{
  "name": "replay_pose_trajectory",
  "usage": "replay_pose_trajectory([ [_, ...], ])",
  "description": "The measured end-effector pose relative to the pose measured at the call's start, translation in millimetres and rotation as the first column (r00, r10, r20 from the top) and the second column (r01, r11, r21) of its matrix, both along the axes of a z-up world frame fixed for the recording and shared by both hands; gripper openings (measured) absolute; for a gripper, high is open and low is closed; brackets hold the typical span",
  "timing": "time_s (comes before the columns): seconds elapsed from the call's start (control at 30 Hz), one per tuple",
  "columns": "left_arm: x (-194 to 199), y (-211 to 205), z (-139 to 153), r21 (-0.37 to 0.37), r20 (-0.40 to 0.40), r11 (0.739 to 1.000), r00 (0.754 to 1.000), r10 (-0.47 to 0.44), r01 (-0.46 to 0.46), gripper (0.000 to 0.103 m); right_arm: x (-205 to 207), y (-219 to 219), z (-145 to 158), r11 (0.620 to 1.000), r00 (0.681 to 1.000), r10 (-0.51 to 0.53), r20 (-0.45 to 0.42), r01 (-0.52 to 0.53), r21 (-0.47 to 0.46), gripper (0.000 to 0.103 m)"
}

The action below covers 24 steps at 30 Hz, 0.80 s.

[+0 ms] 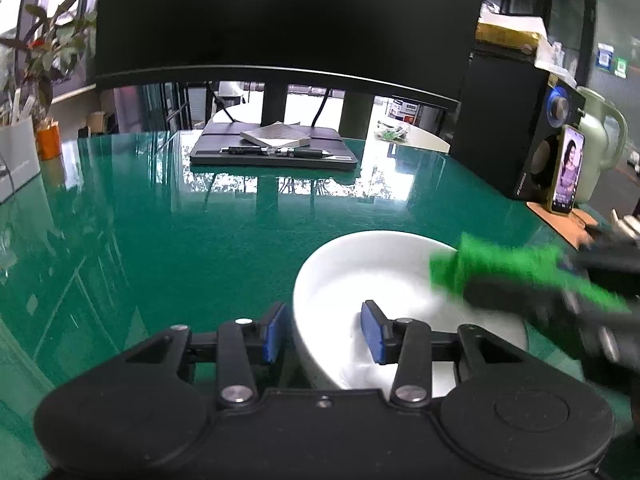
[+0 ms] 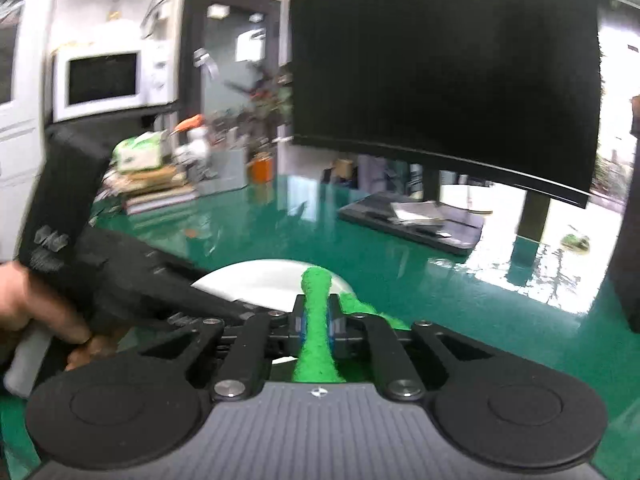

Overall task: Clean bowl
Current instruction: 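Release the bowl rim with the left tool while the right tool pulls the cloth away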

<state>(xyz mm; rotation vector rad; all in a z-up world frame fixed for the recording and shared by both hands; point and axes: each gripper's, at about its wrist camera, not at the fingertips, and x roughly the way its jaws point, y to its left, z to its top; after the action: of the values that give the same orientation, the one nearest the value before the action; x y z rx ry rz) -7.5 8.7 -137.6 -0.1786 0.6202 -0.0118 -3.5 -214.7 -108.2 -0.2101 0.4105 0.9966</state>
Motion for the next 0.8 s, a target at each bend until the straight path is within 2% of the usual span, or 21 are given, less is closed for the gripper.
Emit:
replay_pose_trajectory([
  [0.1, -0.4, 3.0, -0.6, -0.008, -0.001, 1.000, 1.000, 0.001, -0.001, 0.043, -2.8, -6.3, 2.5, 0.997, 0.994, 0.063, -0.088, -0.059, 0.043, 0.008],
  [0.13, -0.1, 2.5, -0.3, -0.001, -0.005, 1.000, 1.000, -0.003, 0.003, 0.043, 5.6, -12.6, 2.2, 0.993, 0.982, 0.078, -0.172, -0.062, 0.096, 0.008],
  [0.2, -0.5, 0.9, 0.2, 0.002, -0.011, 1.000, 1.000, -0.025, 0.025, 0.042, 14.1, -15.4, -0.6, 0.993, 0.979, 0.066, -0.192, -0.045, 0.112, 0.004],
  [0.27, -2.8, -1.4, 1.0, -0.012, -0.019, 0.997, 0.997, -0.071, 0.070, 0.041, 27.5, -18.5, -3.2, 0.992, 0.982, 0.005, -0.187, 0.019, 0.124, 0.001],
  [0.37, -7.9, -9.0, 3.1, 0.000, -0.032, 0.995, 0.994, -0.104, 0.104, 0.043, 46.3, -16.8, -4.0, 0.987, 0.978, -0.029, -0.207, 0.062, 0.151, 0.002],
  [0.47, -12.9, -12.6, 5.6, -0.005, -0.038, 0.989, 0.989, -0.146, 0.146, 0.043, 50.8, -12.8, -2.7, 0.984, 0.979, -0.025, -0.204, 0.060, 0.170, 0.005],
  [0.5, -13.8, -11.7, 7.1, -0.004, -0.031, 0.988, 0.988, -0.154, 0.154, 0.045, 52.1, -14.4, -1.4, 0.981, 0.976, -0.022, -0.217, 0.064, 0.186, 0.006],
  [0.57, -15.0, -5.6, 13.9, -0.010, -0.002, 0.987, 0.987, -0.160, 0.160, 0.055, 52.4, -23.1, 3.9, 0.970, 0.971, -0.027, -0.237, 0.083, 0.228, 0.007],
  [0.6, -12.5, -1.7, 19.7, -0.004, 0.014, 0.987, 0.987, -0.160, 0.160, 0.065, 53.5, -26.3, 5.3, 0.968, 0.971, -0.030, -0.238, 0.088, 0.235, 0.007],
  [0.63, -6.5, 1.4, 27.8, 0.027, 0.028, 0.986, 0.986, -0.166, 0.165, 0.068, 52.9, -32.4, 7.9, 0.962, 0.969, -0.035, -0.244, 0.098, 0.253, 0.008],
  [0.7, 8.8, -0.8, 37.2, 0.105, 0.015, 0.973, 0.978, -0.207, 0.205, 0.069, 50.2, -46.2, 11.9, 0.950, 0.964, -0.033, -0.263, 0.111, 0.290, 0.010],
  [0.8, 34.1, -7.2, 41.8, 0.192, -0.043, 0.934, 0.953, -0.299, 0.302, 0.068, 47.0, -54.7, 14.9, 0.946, 0.964, -0.033, -0.264, 0.116, 0.304, 0.010],
])
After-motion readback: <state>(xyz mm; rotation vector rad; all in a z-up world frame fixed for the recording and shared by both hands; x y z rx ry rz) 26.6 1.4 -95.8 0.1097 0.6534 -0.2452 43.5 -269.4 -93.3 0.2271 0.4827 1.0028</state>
